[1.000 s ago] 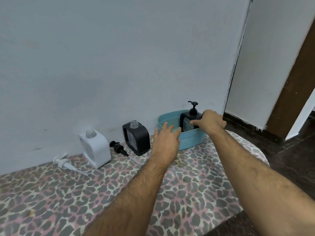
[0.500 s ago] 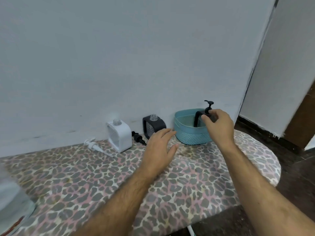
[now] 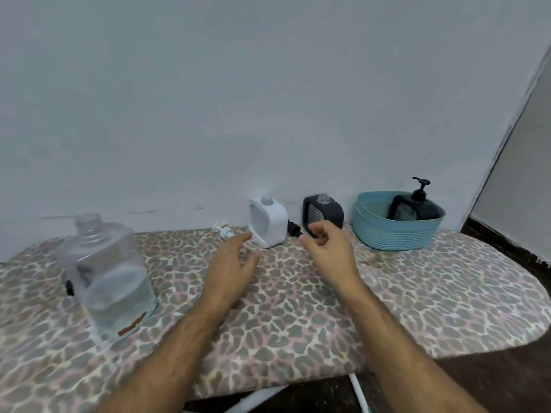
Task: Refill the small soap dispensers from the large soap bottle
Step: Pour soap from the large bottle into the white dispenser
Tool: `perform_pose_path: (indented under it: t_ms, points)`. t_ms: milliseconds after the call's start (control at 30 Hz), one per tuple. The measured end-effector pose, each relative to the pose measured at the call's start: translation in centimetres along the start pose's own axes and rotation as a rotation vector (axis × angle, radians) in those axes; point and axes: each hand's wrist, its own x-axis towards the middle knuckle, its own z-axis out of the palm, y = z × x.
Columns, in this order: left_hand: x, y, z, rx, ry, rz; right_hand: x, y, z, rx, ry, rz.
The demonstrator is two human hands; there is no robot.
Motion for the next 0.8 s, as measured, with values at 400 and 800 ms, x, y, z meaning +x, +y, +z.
perform_pose_path:
  t_ms: [400,800]
  points:
    - [-0.4,-4.3,-1.3,0.016,0.026,-0.042,3.9,-1.6,7.1,-0.010,-0.053,0.111]
    - [-0.6,-4.8,-1.2,0.005,-0.009,-0.043,4.6,-0.9,8.8,-0.011,0.049,0.187]
